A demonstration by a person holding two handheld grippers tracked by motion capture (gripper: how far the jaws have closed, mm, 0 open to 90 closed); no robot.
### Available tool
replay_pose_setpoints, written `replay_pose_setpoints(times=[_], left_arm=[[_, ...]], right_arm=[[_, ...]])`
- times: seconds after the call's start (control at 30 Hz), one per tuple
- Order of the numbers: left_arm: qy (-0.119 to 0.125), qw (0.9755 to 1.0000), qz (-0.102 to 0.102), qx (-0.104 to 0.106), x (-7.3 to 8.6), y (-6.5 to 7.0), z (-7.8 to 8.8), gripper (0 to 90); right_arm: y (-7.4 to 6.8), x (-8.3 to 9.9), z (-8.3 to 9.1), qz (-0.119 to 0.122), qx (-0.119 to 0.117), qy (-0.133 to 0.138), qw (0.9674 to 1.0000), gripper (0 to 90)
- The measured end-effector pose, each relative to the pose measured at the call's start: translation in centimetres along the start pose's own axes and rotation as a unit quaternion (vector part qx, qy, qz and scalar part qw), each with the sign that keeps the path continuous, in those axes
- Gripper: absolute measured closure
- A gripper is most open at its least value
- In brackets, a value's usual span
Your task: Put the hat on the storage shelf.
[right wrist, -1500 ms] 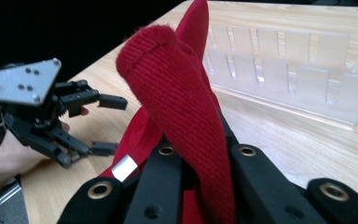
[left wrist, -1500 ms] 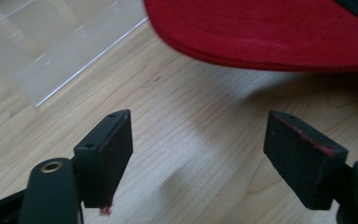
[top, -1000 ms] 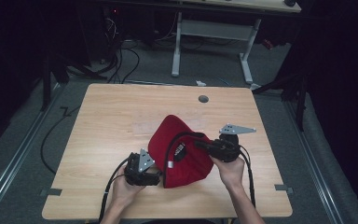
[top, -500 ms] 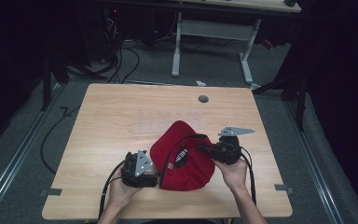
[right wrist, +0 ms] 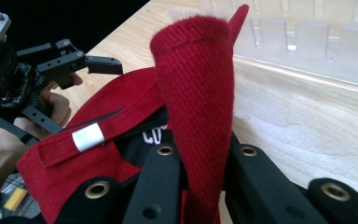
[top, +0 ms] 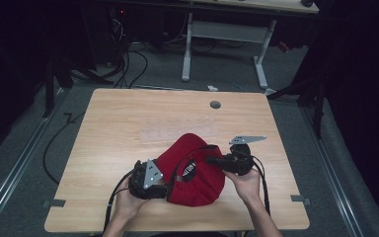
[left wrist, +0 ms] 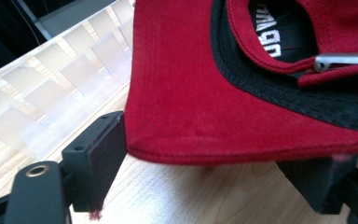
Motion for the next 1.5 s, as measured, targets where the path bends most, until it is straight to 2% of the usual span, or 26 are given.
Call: replay_pose_setpoints(times=[0.1,0.17,0.27,0.43,0.63,0.7,0.8,0.83,0.93,1.0,1.13,1.27,1.33,1.37,1.4,1.43,1.5], left_arm=[[0.001,1.0000,-0.006,0.003,-0.1,0.3,0.0,23.3],[0.003,0.9999,-0.007,0.007,-0.3,0.6,0.1,28.3],[0.002,0.9999,-0.011,0.004,-0.4,0.4,0.3,35.0],[-0.004,0.9998,0.008,0.015,-0.6,0.0,0.9,45.2],[-0.010,0.9997,0.007,0.022,-1.0,0.1,0.9,55.5],[-0.022,0.9991,0.017,0.033,-1.1,0.2,1.0,59.3],[-0.028,0.9986,0.019,0.041,-1.2,0.5,1.1,63.7],[-0.032,0.9984,0.013,0.044,-1.2,0.6,1.3,65.6],[-0.034,0.9980,0.014,0.051,-1.5,1.0,1.5,70.6],[-0.039,0.9977,0.008,0.055,-1.6,1.3,1.7,74.8],[-0.039,0.9976,-0.002,0.057,-2.0,1.5,2.1,77.4],[-0.048,0.9973,-0.020,0.052,-1.8,1.5,2.0,80.5],[-0.049,0.9970,-0.020,0.057,-1.7,1.8,2.1,82.9],[-0.047,0.9970,-0.020,0.058,-1.7,1.9,2.2,83.5],[-0.050,0.9968,-0.022,0.059,-1.7,2.0,2.2,83.5],[-0.051,0.9964,-0.025,0.063,-1.7,2.2,2.3,83.8],[-0.051,0.9963,-0.024,0.065,-1.8,2.3,2.3,83.8]], right_arm=[[-0.4,0.1,-0.3,-0.003,-0.019,-0.009,0.9998,85.9],[-1.1,0.1,-0.8,-0.003,-0.046,-0.017,0.9988,85.9],[-1.4,0.1,-1.5,0.009,-0.031,-0.025,0.9992,85.8],[-1.8,0.0,-1.5,0.004,-0.052,-0.026,0.9983,85.4],[-1.8,0.1,-1.0,0.007,-0.053,-0.023,0.9983,84.0],[-1.7,0.1,-1.0,0.007,-0.053,-0.023,0.9983,83.3],[-1.6,0.1,-0.9,0.004,-0.054,-0.021,0.9983,82.0],[-1.6,0.0,-0.9,0.002,-0.055,-0.019,0.9983,81.0],[-1.3,-0.2,-0.8,-0.001,-0.055,-0.010,0.9985,77.1],[-1.1,-0.5,-0.8,-0.009,-0.058,0.001,0.9983,72.9],[-0.9,-0.9,-0.5,-0.015,-0.058,0.017,0.9981,68.7],[-0.4,-1.4,-0.1,-0.018,-0.043,0.036,0.9983,62.5],[-0.1,-1.7,0.4,-0.026,-0.035,0.052,0.9977,59.0],[0.3,-2.1,1.0,-0.032,-0.033,0.068,0.9967,54.1],[0.3,-2.1,1.0,-0.032,-0.033,0.068,0.9967,54.1],[0.6,-2.3,1.5,-0.031,-0.030,0.084,0.9955,49.4],[0.7,-2.4,1.7,-0.031,-0.028,0.091,0.9950,47.6]])
Point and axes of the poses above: each handheld gripper's, and its own axes: z roughly backward along the jaws, x roughly out of its underside, y roughly to its right, the point moved 10 cm from there along -z, roughly forward along the jaws, and after that the axes turned 7 degrees about -y, right-handed, at the moved point
